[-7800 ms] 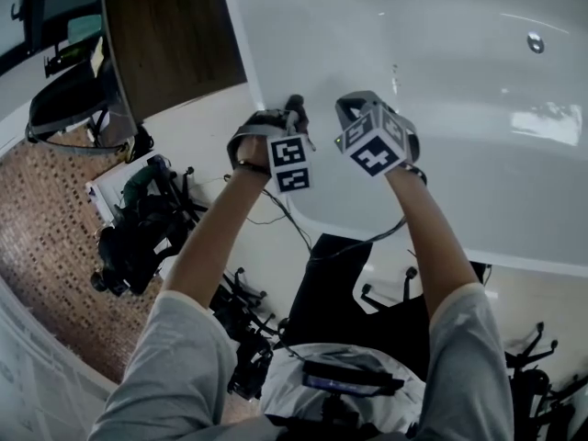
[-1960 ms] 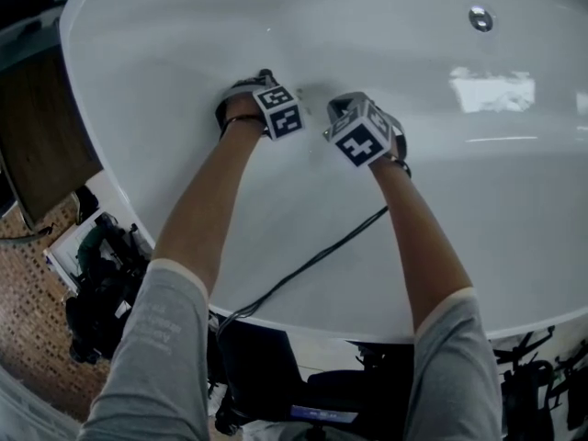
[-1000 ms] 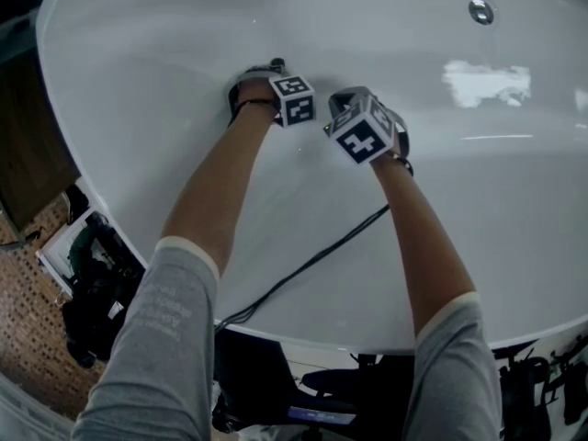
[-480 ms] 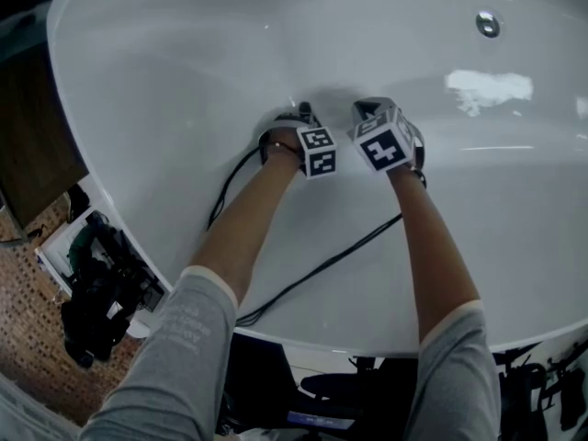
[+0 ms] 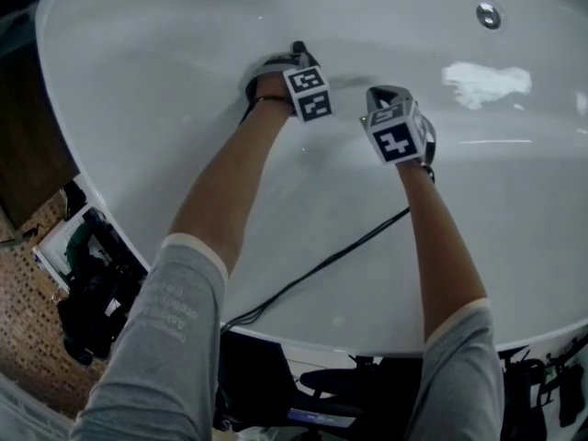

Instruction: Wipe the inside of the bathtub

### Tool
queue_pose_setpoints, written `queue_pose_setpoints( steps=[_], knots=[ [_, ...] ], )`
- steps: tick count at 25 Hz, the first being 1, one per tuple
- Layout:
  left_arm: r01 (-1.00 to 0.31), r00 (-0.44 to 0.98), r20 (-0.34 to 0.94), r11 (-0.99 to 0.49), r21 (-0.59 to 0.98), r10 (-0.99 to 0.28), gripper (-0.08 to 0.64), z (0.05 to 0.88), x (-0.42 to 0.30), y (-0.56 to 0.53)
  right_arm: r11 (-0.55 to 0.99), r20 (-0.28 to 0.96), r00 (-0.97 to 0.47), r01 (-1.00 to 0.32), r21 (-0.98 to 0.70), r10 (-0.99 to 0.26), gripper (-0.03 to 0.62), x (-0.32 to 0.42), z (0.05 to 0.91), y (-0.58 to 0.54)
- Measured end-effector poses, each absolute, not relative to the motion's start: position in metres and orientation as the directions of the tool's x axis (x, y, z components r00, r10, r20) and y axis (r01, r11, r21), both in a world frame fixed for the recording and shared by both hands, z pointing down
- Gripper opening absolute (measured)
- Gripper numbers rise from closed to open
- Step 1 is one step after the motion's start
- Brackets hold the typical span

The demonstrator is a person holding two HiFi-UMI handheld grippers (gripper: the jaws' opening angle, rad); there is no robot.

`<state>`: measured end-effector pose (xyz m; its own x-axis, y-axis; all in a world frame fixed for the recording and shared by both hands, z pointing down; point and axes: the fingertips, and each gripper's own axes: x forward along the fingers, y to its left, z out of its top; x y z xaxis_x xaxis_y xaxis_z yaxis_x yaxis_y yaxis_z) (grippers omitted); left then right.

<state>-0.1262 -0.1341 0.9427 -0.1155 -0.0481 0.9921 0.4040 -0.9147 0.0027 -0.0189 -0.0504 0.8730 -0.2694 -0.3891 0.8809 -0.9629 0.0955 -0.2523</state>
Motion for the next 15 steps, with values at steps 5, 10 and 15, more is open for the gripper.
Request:
queue_pose_setpoints(
  steps=[5,10,15],
  knots=[
    [0.407,-0.088,0.994,-0.908,0.101,0.071,0.097,0.941,-0.133,-0.044,0.069,0.890,-0.255,-0.966,-0.248,-0.378,0.008,-0.014,0.873,-0.040],
    [0.472,-0.086,0.990,-0.870,0.143,0.116,0.097,0.943,-0.135,0.012,0.047,0.896,-0.209,-0.977,-0.207,-0.392,0.008,-0.003,0.873,-0.036],
    [0.441,-0.048,0.999,-0.897,0.033,0.014,0.097,0.948,-0.118,-0.064,0.015,0.891,-0.167,-0.984,-0.177,-0.422,0.008,0.008,0.873,-0.042]
  ],
)
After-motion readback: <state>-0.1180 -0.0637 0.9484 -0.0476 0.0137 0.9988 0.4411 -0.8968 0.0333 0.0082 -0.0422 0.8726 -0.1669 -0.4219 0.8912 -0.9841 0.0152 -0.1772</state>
